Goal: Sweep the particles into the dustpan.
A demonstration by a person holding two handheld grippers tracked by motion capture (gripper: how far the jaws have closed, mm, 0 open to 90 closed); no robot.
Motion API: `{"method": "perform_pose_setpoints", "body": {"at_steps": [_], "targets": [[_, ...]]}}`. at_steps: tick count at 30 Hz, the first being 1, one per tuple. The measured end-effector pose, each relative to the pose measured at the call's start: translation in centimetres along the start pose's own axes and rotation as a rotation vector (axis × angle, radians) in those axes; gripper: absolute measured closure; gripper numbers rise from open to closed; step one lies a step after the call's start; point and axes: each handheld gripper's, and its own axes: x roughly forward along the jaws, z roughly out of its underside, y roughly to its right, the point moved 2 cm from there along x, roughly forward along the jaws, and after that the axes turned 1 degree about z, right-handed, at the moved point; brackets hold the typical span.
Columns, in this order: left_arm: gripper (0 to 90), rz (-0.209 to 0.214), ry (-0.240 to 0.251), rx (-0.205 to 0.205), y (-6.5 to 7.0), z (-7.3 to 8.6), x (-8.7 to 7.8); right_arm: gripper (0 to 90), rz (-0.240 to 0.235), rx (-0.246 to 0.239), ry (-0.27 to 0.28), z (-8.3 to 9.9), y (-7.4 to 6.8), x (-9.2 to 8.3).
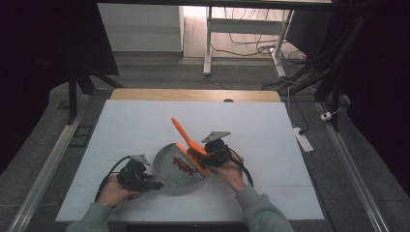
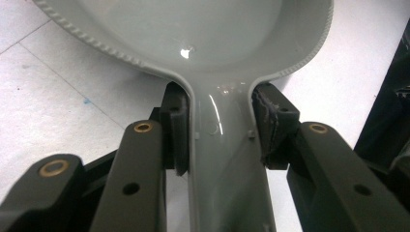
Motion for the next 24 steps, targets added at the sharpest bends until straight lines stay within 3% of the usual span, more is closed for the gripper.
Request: {"method": "perform_pose_setpoints", "body": {"at_steps": [4,7,9,12,13,16,19,23,24], "targets": [[61.4,0.0,0.0,0.001,0.0,0.0,0.0,70.7,0.007,-0.016,0.011,-0.1,-0.6,-0.2],[61.3,0.0,0.0,0.0,0.0,0.0,0.0,70.8,-0.032,-0.005,0.027,-0.4,-0.9,-0.4],[61.4,0.001,0.0,-0.001,0.0,0.0,0.0,70.8,-0.046,-0.023,0.025,-0.5,-1.5,-0.4],[61.4,-0.001,0.001,0.0,0.0,0.0,0.0,70.8,-0.114,-0.039,0.035,-0.9,-2.4,-0.4],[61.4,0.001,0.0,0.001,0.0,0.0,0.0,70.8,-0.116,-0.058,0.046,-1.1,-2.6,-0.6],[61.3,0.0,-0.001,0.002,0.0,0.0,0.0,70.8,-0.079,-0.08,0.092,-1.9,-2.3,-1.9],[61.3,0.0,-0.001,0.002,0.0,0.0,0.0,70.8,-0.02,-0.031,0.11,-1.9,-0.5,-3.2],[61.4,-0.001,-0.001,0.001,0.0,0.0,0.0,70.7,0.013,0.004,0.08,-1.0,0.8,-3.1],[61.3,-0.001,0.0,0.001,0.0,0.0,0.0,70.8,0.029,0.004,0.047,-0.2,1.4,-2.8]]}}
